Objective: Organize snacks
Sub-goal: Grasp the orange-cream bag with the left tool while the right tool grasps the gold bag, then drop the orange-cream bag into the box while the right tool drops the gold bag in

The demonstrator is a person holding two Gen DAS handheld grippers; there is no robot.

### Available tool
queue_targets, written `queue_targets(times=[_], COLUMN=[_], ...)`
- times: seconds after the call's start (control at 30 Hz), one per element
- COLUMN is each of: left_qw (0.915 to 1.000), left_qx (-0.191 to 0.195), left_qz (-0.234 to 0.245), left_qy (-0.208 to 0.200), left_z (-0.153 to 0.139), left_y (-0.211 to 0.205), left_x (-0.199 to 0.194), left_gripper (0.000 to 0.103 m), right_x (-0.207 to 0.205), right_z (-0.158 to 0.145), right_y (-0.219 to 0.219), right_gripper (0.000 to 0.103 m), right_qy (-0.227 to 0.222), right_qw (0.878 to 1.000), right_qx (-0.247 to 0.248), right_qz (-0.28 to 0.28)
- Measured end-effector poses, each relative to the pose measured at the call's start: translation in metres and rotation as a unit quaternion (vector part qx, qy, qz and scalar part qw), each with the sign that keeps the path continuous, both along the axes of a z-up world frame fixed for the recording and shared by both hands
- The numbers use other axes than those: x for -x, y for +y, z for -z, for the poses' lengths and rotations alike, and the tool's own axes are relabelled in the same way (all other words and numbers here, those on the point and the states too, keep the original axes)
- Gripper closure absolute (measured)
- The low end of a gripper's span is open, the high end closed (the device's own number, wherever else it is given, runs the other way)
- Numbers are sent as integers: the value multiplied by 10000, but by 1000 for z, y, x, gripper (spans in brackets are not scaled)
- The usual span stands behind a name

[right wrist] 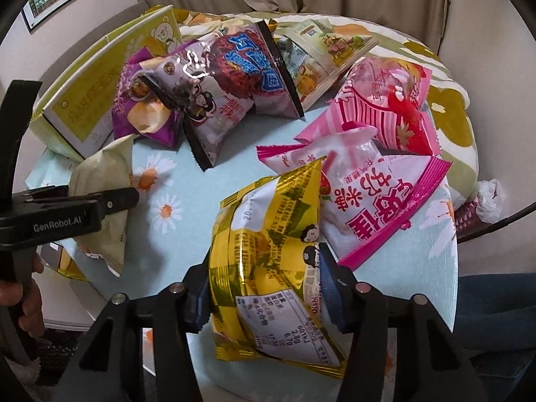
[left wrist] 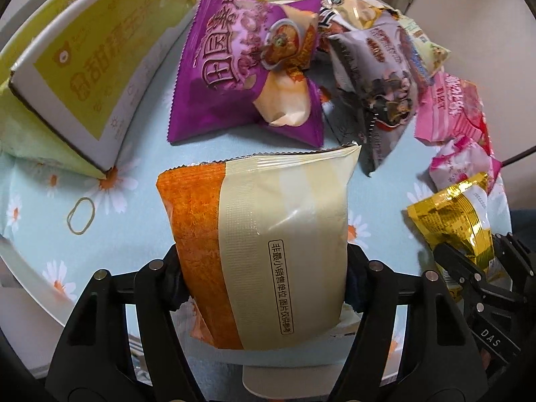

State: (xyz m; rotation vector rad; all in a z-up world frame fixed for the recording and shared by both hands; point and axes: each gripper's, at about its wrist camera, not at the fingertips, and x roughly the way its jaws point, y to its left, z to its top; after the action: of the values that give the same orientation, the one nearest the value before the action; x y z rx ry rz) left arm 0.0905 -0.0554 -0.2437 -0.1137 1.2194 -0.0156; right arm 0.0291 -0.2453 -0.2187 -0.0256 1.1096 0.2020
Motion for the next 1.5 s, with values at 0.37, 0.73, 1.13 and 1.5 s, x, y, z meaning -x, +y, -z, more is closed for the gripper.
queue_targets(times=[0.37, 0.73, 1.13, 1.5], left_qw=[9991, 9930, 9847, 9863], left_qx=[51, 163, -45, -176], left_qz=[235, 149, -309, -304], left_qy=[-358, -1160, -1716, -1610], left_z=[-58, -141, -188, -172], left_y=[-6, 36, 163, 280], left_x=[4, -4, -34, -79], left_gripper=[35, 35, 35, 35], right_x=[-3, -23, -78, -133], right_z=[-41, -111, -155, -145], right_y=[7, 55, 169, 264], right_gripper=[54, 54, 54, 54], right_qy=[-287, -791, -1129, -921], right_qw=[9993, 9952, 9874, 9891], right_qx=[-218, -545, -954, -1050], right_qz=[78, -186, -572, -470])
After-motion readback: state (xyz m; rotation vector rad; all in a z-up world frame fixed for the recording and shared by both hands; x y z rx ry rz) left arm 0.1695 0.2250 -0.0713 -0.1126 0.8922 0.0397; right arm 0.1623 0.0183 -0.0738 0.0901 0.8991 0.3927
